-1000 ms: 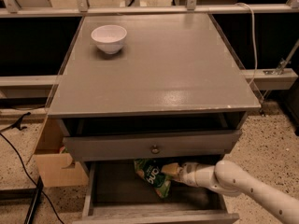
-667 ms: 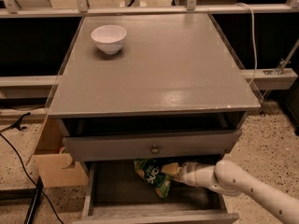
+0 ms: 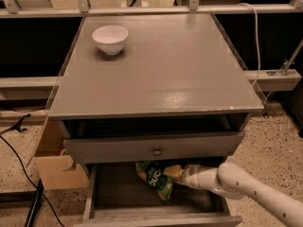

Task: Place green rice chip bag into middle drawer

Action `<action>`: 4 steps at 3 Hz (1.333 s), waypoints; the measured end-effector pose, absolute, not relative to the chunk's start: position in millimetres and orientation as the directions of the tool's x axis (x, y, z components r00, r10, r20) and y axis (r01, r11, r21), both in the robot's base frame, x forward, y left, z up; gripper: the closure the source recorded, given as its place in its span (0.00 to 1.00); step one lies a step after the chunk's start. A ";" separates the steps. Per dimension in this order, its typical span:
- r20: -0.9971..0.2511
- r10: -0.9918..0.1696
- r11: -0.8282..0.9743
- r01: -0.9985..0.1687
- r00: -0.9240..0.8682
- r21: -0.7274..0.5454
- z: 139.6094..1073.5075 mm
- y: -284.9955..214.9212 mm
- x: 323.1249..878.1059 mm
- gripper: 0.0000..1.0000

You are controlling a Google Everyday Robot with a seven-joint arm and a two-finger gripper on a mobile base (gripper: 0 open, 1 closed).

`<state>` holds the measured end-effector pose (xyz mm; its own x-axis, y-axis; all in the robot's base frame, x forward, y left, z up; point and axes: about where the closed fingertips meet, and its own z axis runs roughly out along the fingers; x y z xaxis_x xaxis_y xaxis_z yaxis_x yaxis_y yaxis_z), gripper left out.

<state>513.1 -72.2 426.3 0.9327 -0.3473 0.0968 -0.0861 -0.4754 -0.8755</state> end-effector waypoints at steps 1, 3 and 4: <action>0.097 -0.347 -0.475 -0.086 0.933 -0.876 426.3 -72.2 513.1 0.28; 0.097 -0.347 -0.475 -0.086 0.933 -0.876 426.3 -72.0 513.0 0.00; 0.097 -0.347 -0.475 -0.086 0.933 -0.876 426.3 -72.0 513.0 0.00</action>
Offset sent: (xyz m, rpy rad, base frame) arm 0.0000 0.0000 0.0000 0.0000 0.0000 0.0000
